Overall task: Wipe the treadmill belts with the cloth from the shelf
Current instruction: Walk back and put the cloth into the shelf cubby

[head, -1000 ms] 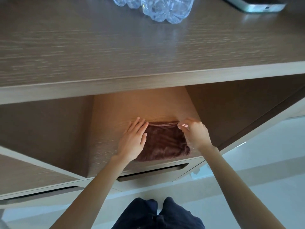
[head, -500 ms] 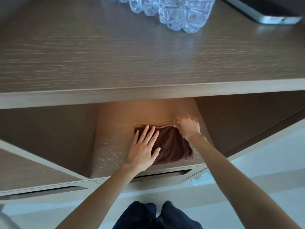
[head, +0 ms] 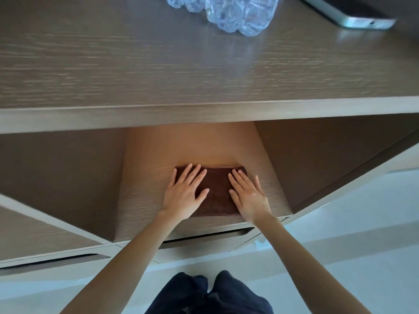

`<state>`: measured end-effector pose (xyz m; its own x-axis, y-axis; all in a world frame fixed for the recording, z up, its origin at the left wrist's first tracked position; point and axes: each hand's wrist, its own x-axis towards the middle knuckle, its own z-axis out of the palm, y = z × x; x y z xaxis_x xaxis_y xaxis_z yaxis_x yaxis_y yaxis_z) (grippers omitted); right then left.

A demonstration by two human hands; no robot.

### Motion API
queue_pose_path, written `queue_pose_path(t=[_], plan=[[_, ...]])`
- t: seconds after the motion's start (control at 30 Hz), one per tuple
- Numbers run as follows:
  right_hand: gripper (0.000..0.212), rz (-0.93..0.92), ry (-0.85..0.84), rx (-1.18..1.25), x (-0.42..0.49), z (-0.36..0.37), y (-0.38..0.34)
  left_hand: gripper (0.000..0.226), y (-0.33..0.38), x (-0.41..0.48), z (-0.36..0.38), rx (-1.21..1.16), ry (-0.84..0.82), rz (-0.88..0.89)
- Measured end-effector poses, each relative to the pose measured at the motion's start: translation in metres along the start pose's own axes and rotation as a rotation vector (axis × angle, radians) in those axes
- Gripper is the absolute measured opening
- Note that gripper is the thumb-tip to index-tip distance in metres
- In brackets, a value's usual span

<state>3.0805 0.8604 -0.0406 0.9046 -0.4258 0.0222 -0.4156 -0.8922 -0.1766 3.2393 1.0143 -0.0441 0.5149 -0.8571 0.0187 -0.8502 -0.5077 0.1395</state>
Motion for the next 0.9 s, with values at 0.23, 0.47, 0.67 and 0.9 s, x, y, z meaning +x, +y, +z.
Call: queue_pose_path(t=[0.23,0.47,0.67,0.9], plan=[[0.072,-0.072,-0.049,-0.083,0.022,-0.013,-0.015,0.066,0.018,-0.022,0.002,-0.018,0.064,0.032],[0.047,0.131,-0.155,0.151,0.036,-0.025,-0.006,0.078,-0.006,-0.007,-0.018,-0.118,-0.164,0.026],[0.044,-0.118,0.225,0.148,-0.029,-0.007,-0.030,0.063,-0.004,-0.057,-0.005,-0.036,0.094,0.109],[0.043,-0.199,0.162,-0.056,-0.053,-0.001,-0.006,0.059,0.014,-0.063,0.015,-0.031,0.024,0.126]])
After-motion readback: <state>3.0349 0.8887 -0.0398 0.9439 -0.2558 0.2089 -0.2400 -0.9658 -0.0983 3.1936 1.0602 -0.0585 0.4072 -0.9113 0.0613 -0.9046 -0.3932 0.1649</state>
